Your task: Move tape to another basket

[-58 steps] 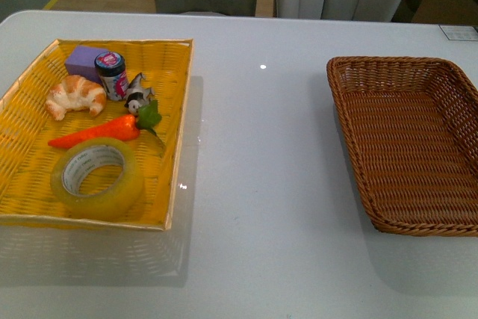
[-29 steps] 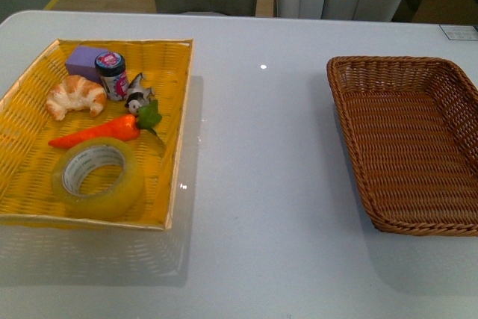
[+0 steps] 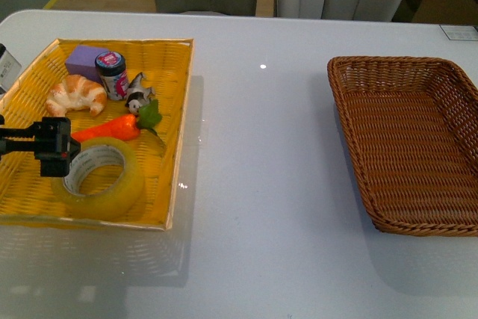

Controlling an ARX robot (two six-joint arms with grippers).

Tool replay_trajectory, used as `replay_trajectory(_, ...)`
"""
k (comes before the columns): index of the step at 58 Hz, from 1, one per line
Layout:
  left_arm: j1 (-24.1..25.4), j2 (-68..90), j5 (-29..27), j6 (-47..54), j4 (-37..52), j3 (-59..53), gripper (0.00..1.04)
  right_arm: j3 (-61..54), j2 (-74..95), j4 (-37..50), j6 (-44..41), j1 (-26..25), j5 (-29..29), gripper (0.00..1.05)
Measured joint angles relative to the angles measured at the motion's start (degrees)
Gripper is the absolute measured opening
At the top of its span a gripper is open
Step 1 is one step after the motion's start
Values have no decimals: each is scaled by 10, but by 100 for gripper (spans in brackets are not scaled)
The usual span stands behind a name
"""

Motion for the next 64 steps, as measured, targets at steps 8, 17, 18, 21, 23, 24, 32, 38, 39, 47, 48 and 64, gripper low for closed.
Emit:
replay_trajectory(8, 0, 45, -5, 5, -10, 35, 96, 0, 0, 0, 0, 0, 0, 96)
replay_trajectory(17, 0, 90, -16, 11, -26, 73, 96, 0, 0, 0, 0, 0, 0, 96)
replay_trajectory(18, 0, 92, -17, 12, -27, 75, 96, 0, 0, 0, 0, 0, 0, 96)
replay_trajectory(21, 0, 102, -19, 14, -28, 81, 96, 0, 0, 0, 0, 0, 0, 96)
replay_trajectory(23, 0, 107, -21, 16, -28, 83, 96, 0, 0, 0, 0, 0, 0, 96)
replay_trajectory(24, 0, 109, -22, 17, -28, 84, 96, 0, 0, 0, 0, 0, 0, 96)
replay_trajectory(32, -2, 119, -22, 26, -33, 86, 95, 0, 0, 0, 0, 0, 0, 96)
replay_trajectory(38, -5, 124, -22, 33, -47, 88, 80, 0, 0, 0, 0, 0, 0, 96)
replay_trajectory(39, -5, 126, -22, 34, -49, 89, 76, 0, 0, 0, 0, 0, 0, 96)
replay_trajectory(47, -7, 131, -18, 37, -55, 92, 55, 0, 0, 0, 0, 0, 0, 96)
replay_trajectory(48, -8, 131, -18, 37, -56, 92, 53, 0, 0, 0, 0, 0, 0, 96)
replay_trajectory(64, -12, 115, -15, 32, -63, 94, 16, 0, 0, 0, 0, 0, 0, 96)
